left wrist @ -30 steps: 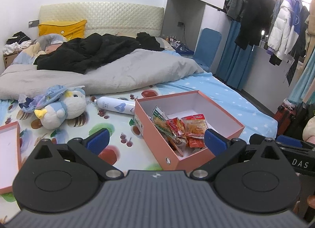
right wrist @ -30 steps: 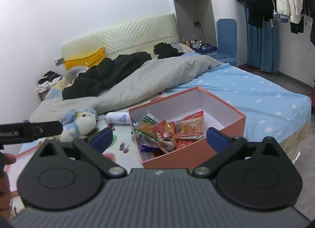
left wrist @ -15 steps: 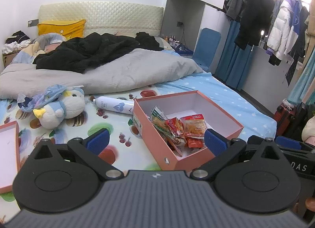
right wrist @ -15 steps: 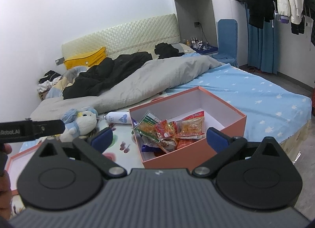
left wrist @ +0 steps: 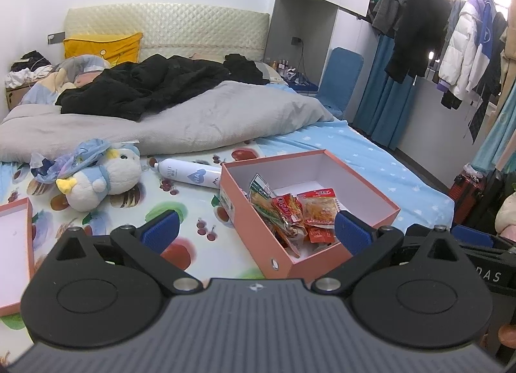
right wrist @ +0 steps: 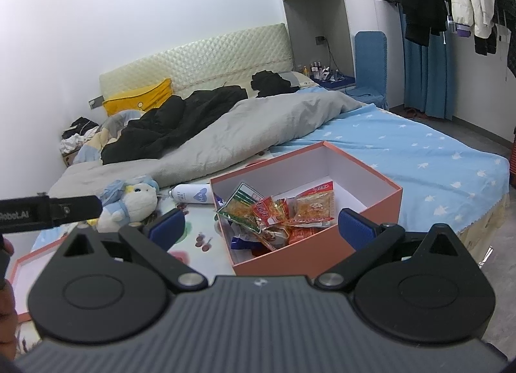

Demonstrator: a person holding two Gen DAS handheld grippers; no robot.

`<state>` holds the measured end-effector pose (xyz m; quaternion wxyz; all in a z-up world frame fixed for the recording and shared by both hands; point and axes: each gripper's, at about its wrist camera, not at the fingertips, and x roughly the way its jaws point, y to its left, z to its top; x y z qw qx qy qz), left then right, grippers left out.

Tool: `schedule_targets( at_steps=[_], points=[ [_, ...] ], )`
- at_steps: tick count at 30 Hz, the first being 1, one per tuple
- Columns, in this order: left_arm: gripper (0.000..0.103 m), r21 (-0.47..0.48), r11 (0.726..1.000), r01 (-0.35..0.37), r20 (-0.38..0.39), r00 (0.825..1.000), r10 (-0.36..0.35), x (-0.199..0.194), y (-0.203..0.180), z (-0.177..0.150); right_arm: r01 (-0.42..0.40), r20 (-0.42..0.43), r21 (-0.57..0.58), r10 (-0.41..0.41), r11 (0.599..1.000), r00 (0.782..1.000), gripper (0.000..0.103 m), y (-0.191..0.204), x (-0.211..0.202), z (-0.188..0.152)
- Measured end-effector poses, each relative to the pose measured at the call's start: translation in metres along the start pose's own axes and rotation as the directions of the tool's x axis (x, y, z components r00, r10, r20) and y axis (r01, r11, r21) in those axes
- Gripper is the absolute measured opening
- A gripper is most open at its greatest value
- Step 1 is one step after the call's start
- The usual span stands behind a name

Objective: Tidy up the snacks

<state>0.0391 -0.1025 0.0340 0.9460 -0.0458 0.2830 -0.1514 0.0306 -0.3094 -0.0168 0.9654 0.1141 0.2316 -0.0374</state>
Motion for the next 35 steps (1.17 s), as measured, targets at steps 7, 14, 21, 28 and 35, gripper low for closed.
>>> schedule_targets(
  at_steps=[7,14,21,28,35],
  points=[
    [0.103,-0.004,1.0,0.001,-0.001,1.0,-0.001,-0.0005,0.0011,-0.0005,-0.007,-0.001,-0.004,0.007,1.0,1.0,0.103,-0.0005,-0.001,0.0019],
    [0.103,0.004,1.0,0.003,-0.004,1.0,-0.003,-0.0017,-0.0011,0.0002,-0.007,0.002,-0.007,0.007,1.0,1.0,0.103,-0.0023,0.0,0.0015],
    [0.103,0.007,1.0,0.007,-0.004,1.0,-0.007,-0.0012,-0.0022,0.0026,-0.008,0.006,-0.011,0.008,1.0,1.0,0.103,-0.0015,0.0002,0.0006],
    [0.103,0.002,1.0,0.006,-0.003,1.0,-0.005,-0.0009,-0.0014,0.0032,-0.002,0.007,-0.008,0.002,1.0,1.0,0.103,0.0,-0.0001,-0.0011],
    [0.103,0.008,1.0,-0.005,0.0,1.0,0.005,-0.0033,-0.0025,0.0026,-0.001,0.008,-0.007,0.001,1.0,1.0,0.103,0.0007,-0.0001,-0.0013]
  ],
)
